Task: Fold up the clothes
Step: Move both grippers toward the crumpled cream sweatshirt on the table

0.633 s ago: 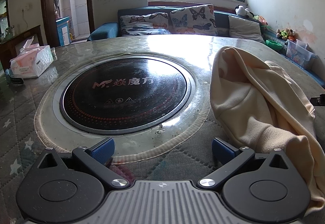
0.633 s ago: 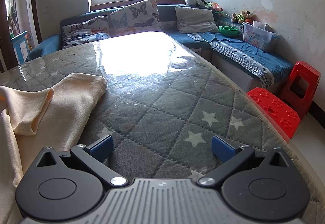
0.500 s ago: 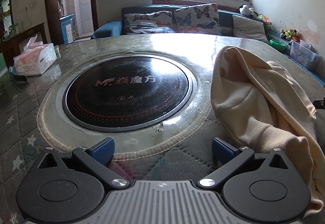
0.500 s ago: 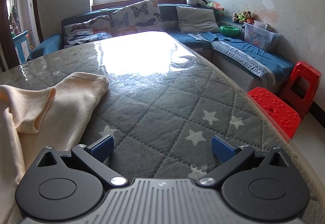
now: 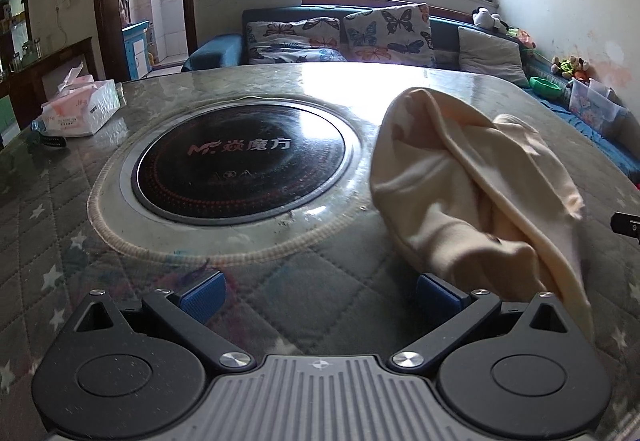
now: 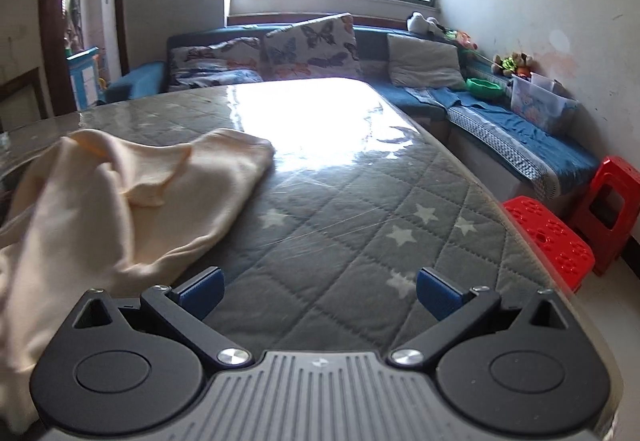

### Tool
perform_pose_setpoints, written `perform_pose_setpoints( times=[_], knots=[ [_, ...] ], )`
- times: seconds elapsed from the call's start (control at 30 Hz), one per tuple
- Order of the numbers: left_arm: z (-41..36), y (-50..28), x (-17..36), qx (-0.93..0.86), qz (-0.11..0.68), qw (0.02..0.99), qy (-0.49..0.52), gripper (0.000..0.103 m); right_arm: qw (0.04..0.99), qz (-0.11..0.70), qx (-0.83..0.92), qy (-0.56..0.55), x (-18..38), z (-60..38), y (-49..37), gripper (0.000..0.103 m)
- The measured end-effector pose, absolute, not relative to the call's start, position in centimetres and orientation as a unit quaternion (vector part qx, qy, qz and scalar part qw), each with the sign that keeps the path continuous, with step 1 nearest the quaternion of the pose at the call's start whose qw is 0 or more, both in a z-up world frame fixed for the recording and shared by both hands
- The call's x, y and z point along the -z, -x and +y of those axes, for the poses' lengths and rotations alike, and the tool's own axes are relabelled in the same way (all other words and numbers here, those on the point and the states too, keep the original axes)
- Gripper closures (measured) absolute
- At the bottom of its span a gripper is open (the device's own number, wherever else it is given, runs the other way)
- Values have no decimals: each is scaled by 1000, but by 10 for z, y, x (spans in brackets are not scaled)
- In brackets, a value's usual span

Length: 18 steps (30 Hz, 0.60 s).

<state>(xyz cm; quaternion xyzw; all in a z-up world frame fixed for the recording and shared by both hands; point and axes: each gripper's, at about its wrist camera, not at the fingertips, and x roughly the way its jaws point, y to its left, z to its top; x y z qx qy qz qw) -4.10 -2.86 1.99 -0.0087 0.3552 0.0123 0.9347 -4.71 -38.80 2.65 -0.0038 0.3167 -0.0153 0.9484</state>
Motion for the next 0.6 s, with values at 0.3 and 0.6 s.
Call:
perform_pose_setpoints(
  times=[0.3,0.6],
  knots=[
    [-34,63,-27,-8,351,936,18,0,950,310,-33,-15,-39,-372,86,0],
    [-47,84,-25,-4,351,936,6,0,945,315,-84,-1,-35,-343,117,0]
  ],
)
